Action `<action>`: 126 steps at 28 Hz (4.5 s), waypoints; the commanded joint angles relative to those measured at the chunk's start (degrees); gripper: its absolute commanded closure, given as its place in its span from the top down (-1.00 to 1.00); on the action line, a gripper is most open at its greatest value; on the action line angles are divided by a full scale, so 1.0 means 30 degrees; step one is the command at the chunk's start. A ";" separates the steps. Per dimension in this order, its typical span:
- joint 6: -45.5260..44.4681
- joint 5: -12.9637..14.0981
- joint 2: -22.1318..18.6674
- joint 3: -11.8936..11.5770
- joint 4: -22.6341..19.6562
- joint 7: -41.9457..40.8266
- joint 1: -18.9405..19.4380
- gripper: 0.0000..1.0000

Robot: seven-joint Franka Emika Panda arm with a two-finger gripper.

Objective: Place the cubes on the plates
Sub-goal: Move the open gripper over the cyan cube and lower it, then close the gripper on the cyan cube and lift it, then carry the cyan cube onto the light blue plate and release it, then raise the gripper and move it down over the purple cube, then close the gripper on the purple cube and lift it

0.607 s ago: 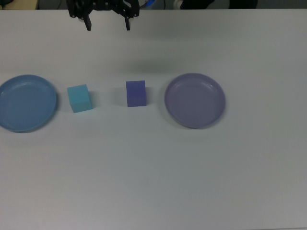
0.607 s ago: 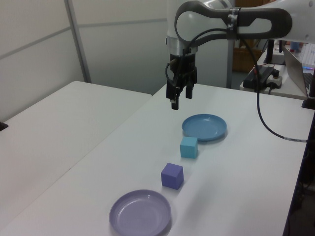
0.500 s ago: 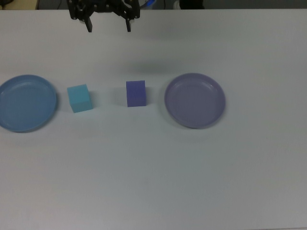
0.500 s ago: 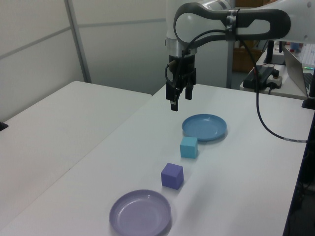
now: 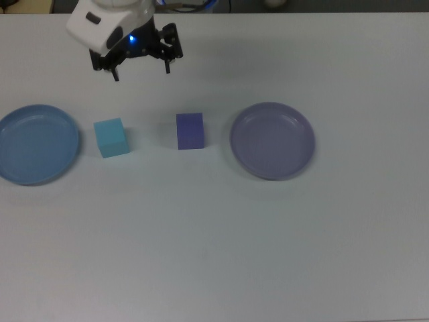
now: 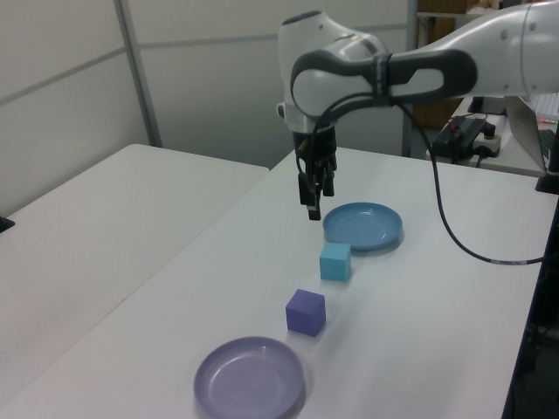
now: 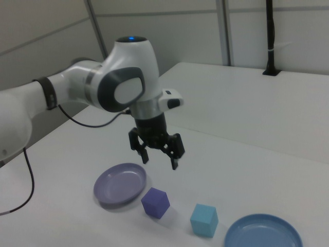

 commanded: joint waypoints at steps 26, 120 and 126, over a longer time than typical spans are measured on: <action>0.8477 -0.2143 0.2584 -0.0063 -0.4755 -0.0179 -0.2634 1.00; 0.5604 -0.0619 0.2292 0.1080 -0.4841 0.5122 0.1731 1.00; 0.6861 -0.1380 0.2409 0.1080 -0.6009 0.5356 0.1730 1.00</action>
